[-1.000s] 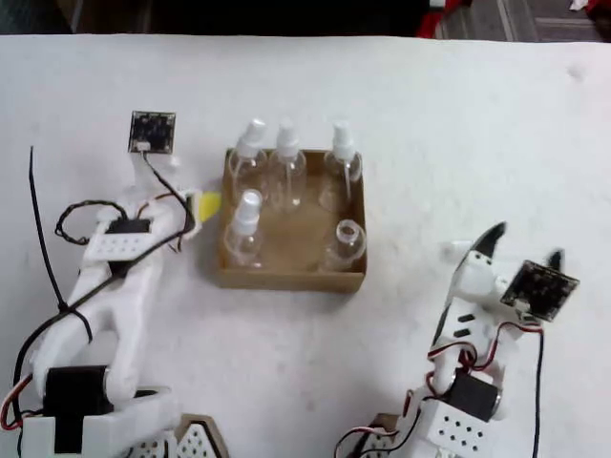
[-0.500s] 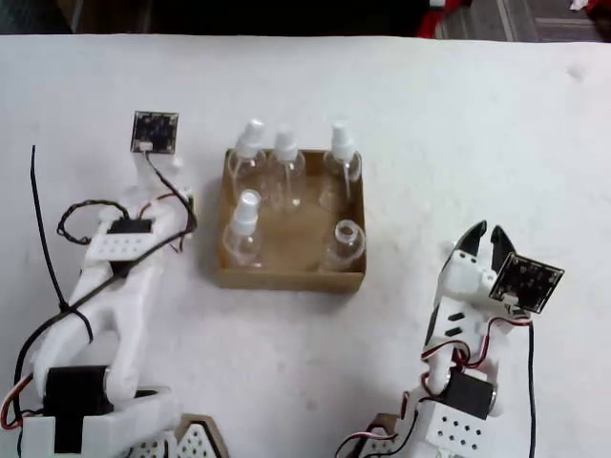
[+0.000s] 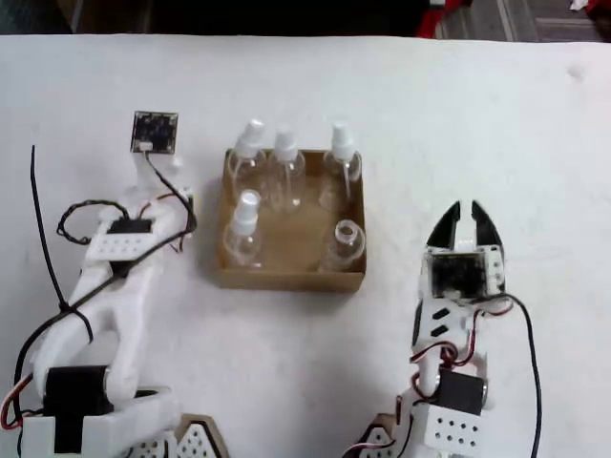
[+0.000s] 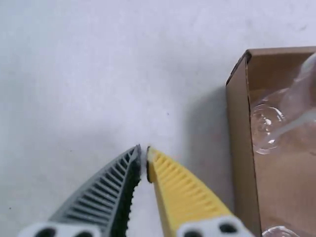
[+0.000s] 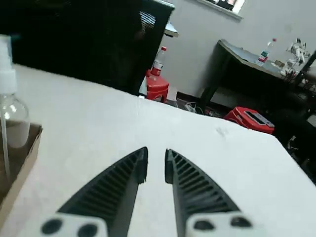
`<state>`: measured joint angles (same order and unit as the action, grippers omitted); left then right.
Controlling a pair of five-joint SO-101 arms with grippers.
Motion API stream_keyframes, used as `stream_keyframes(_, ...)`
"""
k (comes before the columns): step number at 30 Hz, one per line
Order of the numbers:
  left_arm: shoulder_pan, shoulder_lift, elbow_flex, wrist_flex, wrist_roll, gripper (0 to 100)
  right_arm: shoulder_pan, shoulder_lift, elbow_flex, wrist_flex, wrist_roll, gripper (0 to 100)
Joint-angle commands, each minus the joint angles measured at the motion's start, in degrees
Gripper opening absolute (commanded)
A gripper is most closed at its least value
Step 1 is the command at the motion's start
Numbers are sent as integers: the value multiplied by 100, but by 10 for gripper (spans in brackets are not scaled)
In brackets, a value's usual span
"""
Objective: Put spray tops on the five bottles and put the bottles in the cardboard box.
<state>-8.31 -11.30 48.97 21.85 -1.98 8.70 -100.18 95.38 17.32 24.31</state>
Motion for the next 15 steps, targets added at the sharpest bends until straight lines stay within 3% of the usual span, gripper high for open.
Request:
stream_keyframes(1,22,-207,-299,-132,-53,22,-110,31,-730,822,229,42)
stream_keyframes(9,40,-198,-290,-132,-53,23,-119,145,-1626,1446,88,42)
stream_keyframes(15,48,-171,-290,-132,-53,23,-110,1851,-2453,1578,475,42)
